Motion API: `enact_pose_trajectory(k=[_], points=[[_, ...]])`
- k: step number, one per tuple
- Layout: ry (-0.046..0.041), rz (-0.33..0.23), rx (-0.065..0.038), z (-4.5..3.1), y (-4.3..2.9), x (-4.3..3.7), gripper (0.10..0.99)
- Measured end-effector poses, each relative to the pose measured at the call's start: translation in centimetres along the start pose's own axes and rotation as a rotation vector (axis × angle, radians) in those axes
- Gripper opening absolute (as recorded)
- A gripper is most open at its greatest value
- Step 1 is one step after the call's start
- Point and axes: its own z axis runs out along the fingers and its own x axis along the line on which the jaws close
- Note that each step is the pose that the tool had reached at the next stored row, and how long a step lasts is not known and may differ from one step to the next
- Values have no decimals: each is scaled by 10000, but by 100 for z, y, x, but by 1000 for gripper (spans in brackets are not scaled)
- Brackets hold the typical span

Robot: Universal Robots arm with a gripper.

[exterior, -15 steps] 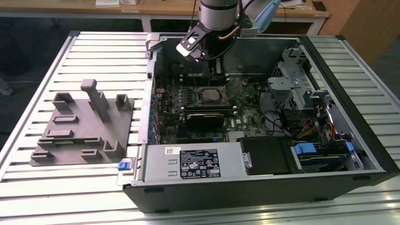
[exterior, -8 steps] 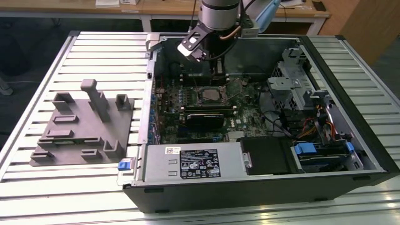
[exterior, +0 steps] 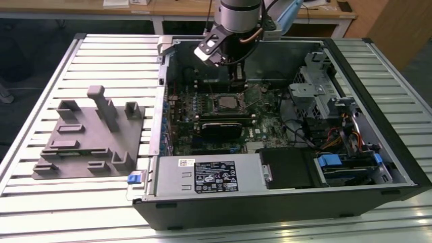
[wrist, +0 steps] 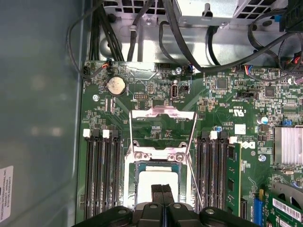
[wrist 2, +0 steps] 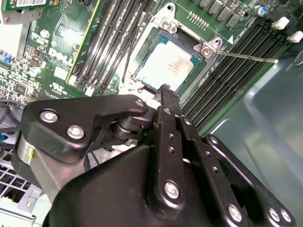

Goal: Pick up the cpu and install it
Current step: 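Close the cpu cover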

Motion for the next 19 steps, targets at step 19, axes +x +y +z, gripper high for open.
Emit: enact_pose_trajectory(k=[19], points=[[0, 0, 0, 4, 79, -1, 106]])
